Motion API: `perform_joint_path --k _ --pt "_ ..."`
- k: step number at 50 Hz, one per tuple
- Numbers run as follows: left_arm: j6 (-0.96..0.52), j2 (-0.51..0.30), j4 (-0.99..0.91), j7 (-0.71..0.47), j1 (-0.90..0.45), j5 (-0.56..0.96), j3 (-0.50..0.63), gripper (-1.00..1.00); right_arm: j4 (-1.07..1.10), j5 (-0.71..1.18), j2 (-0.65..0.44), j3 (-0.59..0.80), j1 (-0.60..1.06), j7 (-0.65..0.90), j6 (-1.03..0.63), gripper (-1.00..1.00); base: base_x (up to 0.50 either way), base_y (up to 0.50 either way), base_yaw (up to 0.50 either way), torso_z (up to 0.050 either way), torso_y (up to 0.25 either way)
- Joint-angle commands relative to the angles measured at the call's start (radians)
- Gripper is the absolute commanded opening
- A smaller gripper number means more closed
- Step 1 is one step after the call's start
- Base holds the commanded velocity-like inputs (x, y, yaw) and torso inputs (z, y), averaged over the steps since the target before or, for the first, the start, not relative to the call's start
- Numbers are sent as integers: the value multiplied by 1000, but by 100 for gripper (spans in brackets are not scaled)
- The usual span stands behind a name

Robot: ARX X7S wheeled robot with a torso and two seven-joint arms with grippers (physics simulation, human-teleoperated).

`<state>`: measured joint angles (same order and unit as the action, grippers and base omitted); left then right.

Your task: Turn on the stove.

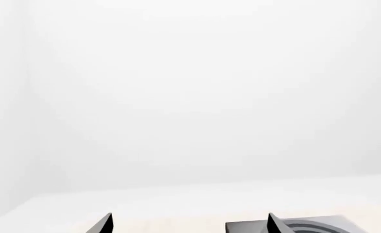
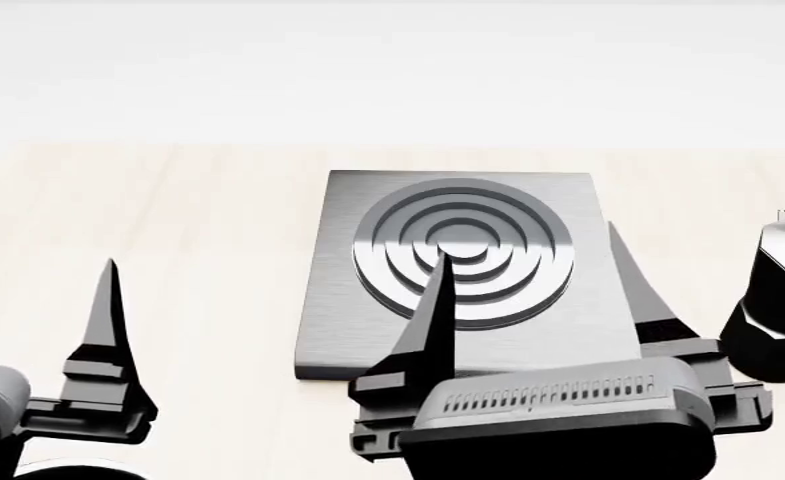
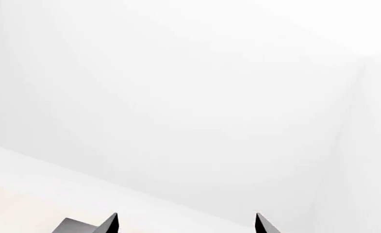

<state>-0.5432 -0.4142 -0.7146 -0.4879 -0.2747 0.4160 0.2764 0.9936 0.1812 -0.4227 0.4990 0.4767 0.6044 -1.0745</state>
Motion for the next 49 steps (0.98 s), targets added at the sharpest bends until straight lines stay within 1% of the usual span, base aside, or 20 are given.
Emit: perform_joint_path --k 1,16,27,39,43,49 --pt "-5 -4 -20 -4 -2 9 0 100 18 4 -5 8 11 8 -14 100 0 0 0 0 0" --pt "-24 -12 -58 -16 -9 22 -2 100 46 29 -8 10 33 30 -50 100 0 0 0 0 0" --pt "-44 -18 -91 -27 -17 33 -4 100 49 81 -29 14 49 74 -47 100 0 0 0 0 0" --pt "-59 -26 -128 -37 -21 47 -7 100 50 162 -59 23 75 144 -44 100 0 0 0 0 0" --pt "-61 -30 -138 -39 -22 50 -7 100 51 225 -85 41 102 203 -35 100 0 0 0 0 0" --pt "-71 -33 -155 -45 -26 57 -7 100 47 266 -106 52 118 242 -24 100 0 0 0 0 0"
